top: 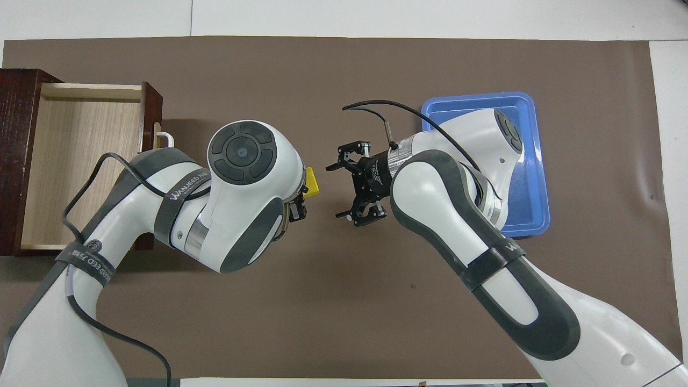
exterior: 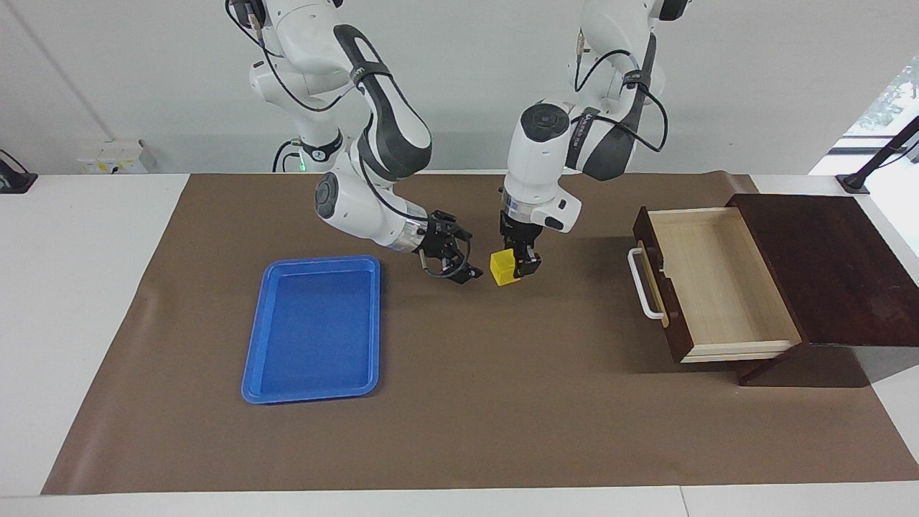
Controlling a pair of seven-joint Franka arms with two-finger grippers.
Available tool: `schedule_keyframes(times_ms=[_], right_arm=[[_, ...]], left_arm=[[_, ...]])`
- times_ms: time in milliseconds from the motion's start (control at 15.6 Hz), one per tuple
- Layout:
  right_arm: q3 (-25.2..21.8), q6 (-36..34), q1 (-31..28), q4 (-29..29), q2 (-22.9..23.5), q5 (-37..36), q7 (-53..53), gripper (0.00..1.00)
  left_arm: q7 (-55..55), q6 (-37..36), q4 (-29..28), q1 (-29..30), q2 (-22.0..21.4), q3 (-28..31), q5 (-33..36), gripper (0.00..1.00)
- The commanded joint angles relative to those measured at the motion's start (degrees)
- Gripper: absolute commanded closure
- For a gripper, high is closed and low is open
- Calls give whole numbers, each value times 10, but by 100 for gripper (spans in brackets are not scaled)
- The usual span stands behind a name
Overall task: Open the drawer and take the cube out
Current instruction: 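Bring the cube toward the right gripper while the right gripper reaches it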
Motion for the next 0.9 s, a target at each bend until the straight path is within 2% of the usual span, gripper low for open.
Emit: schedule_keyframes(times_ms=[0, 257, 707, 835], right_arm=[[2, 2, 3, 41, 41, 5, -19, 0], [2, -11, 3, 67, 62, 14, -30, 0], [3, -13, 8, 64, 62, 44, -31, 0], [4, -9, 28, 62, 63, 44, -32, 0]], left_arm=[[-3, 8, -13, -12, -15, 10, 2, 100], [-1, 7, -16, -12, -15, 10, 2, 100], [-2, 13, -18, -13, -15, 9, 2, 100], [-2, 14, -20, -13, -15, 9, 2, 100]])
